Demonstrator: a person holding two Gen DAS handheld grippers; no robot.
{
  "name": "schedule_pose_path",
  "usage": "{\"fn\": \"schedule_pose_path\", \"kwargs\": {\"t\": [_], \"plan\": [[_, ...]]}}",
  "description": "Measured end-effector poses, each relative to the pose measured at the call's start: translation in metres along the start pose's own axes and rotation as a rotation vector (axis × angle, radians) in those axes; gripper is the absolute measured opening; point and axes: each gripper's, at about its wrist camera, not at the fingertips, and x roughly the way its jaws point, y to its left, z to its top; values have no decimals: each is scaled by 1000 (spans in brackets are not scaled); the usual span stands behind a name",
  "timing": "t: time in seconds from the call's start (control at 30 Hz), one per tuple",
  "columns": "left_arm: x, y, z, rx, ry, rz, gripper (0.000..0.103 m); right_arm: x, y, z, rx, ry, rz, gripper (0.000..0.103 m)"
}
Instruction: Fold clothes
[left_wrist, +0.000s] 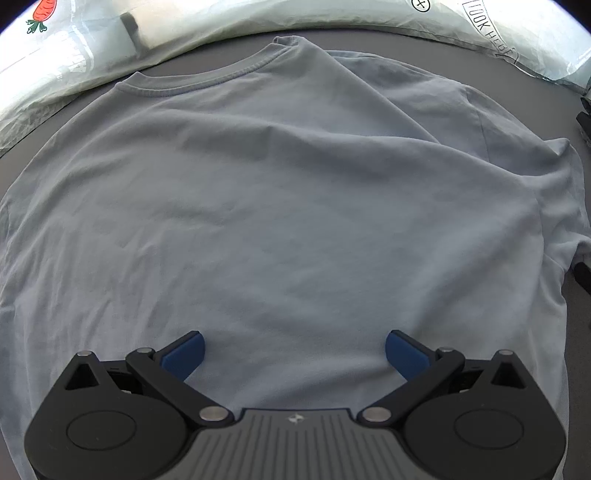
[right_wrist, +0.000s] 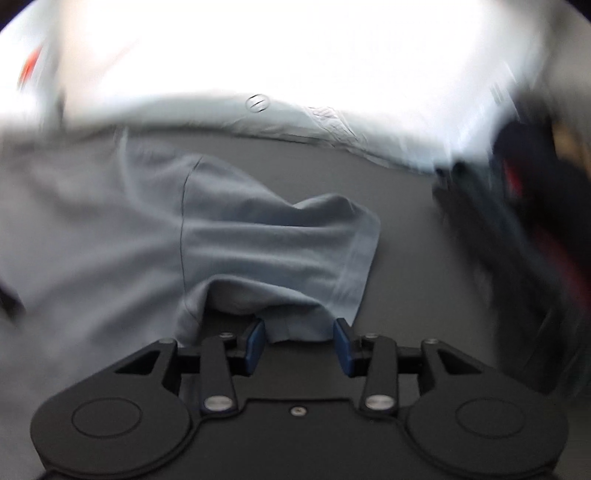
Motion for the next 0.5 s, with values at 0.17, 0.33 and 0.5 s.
{"fn": "schedule_pose_path", "kwargs": {"t": [0.17, 0.33, 0.5], "plan": [[-1, 0, -1, 2, 0, -3, 103, 9, 11, -1, -210, -29, -28, 12], [4, 2, 1, 6, -4, -8, 103, 6, 5, -6, -350, -77, -151, 7], [4, 2, 2, 8, 5, -11, 103, 10, 13, -25, -448, -25, -140, 8]]}}
